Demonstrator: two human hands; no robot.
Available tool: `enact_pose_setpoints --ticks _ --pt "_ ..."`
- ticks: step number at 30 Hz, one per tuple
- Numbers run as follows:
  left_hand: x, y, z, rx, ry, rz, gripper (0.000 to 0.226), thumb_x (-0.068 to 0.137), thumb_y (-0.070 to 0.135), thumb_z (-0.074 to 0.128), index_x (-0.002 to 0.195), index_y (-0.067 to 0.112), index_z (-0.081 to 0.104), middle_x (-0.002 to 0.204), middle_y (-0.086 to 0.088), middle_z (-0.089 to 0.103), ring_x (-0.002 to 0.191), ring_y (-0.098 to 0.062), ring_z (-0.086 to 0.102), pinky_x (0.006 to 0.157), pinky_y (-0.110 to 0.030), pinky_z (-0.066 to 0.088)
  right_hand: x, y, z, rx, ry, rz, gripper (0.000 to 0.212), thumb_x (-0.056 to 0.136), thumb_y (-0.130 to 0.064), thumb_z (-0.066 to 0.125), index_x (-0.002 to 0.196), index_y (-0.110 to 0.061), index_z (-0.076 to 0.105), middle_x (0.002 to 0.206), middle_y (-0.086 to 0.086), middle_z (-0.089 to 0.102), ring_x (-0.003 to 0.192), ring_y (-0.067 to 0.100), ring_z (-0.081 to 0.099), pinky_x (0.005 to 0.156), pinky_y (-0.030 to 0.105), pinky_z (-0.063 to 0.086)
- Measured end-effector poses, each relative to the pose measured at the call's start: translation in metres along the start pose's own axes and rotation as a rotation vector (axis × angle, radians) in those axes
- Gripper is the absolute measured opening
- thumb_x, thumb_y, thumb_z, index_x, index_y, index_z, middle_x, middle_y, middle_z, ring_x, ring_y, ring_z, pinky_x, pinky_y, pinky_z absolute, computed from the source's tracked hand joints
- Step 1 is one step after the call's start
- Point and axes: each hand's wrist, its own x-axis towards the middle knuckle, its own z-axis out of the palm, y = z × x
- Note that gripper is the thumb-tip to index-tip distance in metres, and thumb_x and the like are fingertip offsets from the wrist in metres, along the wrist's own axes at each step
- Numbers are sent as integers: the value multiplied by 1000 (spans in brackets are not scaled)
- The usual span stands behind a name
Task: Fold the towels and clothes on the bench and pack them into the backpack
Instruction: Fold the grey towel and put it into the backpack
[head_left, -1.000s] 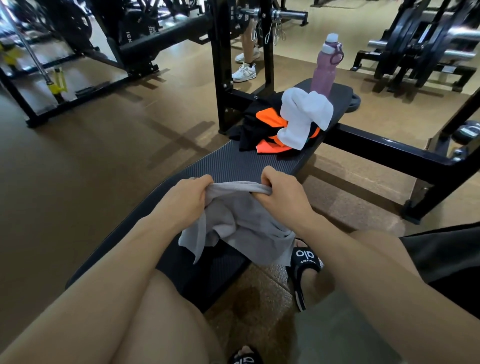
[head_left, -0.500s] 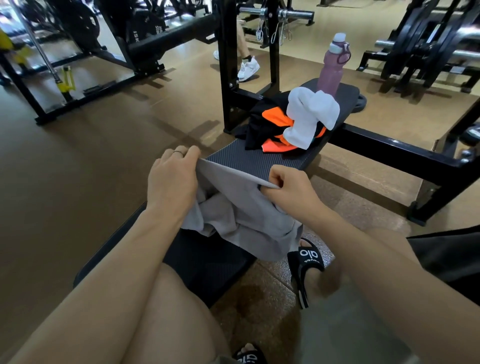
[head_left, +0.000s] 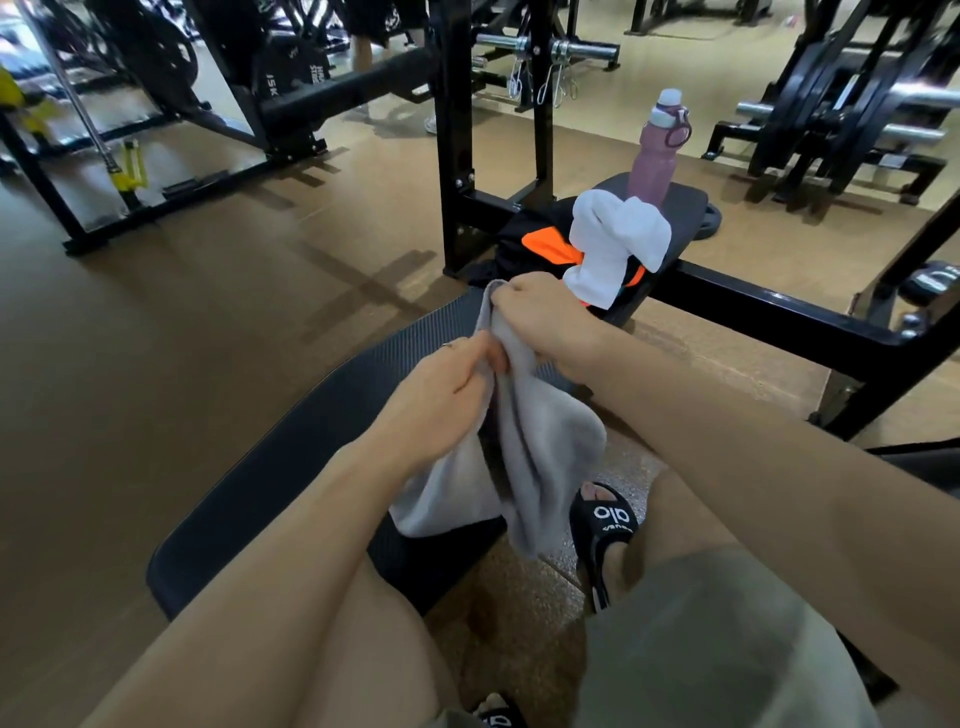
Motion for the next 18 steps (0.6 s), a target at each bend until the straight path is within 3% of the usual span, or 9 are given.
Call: enact_pose_setpoints --ticks 2,4,6,9,13,15,18 --pt "1 -2 -1 80 41 -59 32 92 39 36 105 26 62 96 6 62 90 -11 58 80 -40 51 -2 -9 5 47 -54 14 21 97 -13 44 81 -5 55 72 10 52 75 28 54 68 40 49" --pt "2 -5 -3 147 76 -85 45 88 56 32 102 29 65 92 9 62 85 -8 59 74 -38 53 -3 -16 7 1 -49 -12 19 97 -13 44 84 -5 56 76 11 50 75 25 51 66 36 45" --pt "1 -10 -5 184 113 -75 42 87 61 34 89 30 62 84 10 60 78 -6 57 67 -35 49 -5 -20 7 -34 0 -35 18 97 -14 45 86 -5 56 76 10 48 74 22 49 63 33 43" --pt "1 -7 -6 171 214 -60 39 90 62 37 69 31 48 72 9 53 70 -6 52 62 -31 36 -6 -21 7 -28 22 -36 16 95 -13 45 83 -5 54 75 10 52 74 22 56 66 39 53" --pt "1 -3 -2 262 286 -88 44 93 63 48 73 24 46 74 9 51 71 -8 50 61 -30 35 -13 -23 10 49 -9 20 19 96 -10 41 80 -9 51 70 10 60 63 24 61 55 32 52" --pt "1 -4 -1 332 320 -117 39 94 58 54 75 26 42 77 10 48 72 -10 50 61 -31 36 -14 -23 16 103 -32 38 18 97 -10 39 86 -8 54 73 15 67 67 30 69 63 36 60" --pt "1 -4 -1 387 388 -133 33 101 43 49 76 22 42 75 10 44 69 -16 48 59 -33 34 -12 -23 24 23 65 -13 19 97 -17 42 80 -12 50 88 14 64 88 33 67 83 46 57"
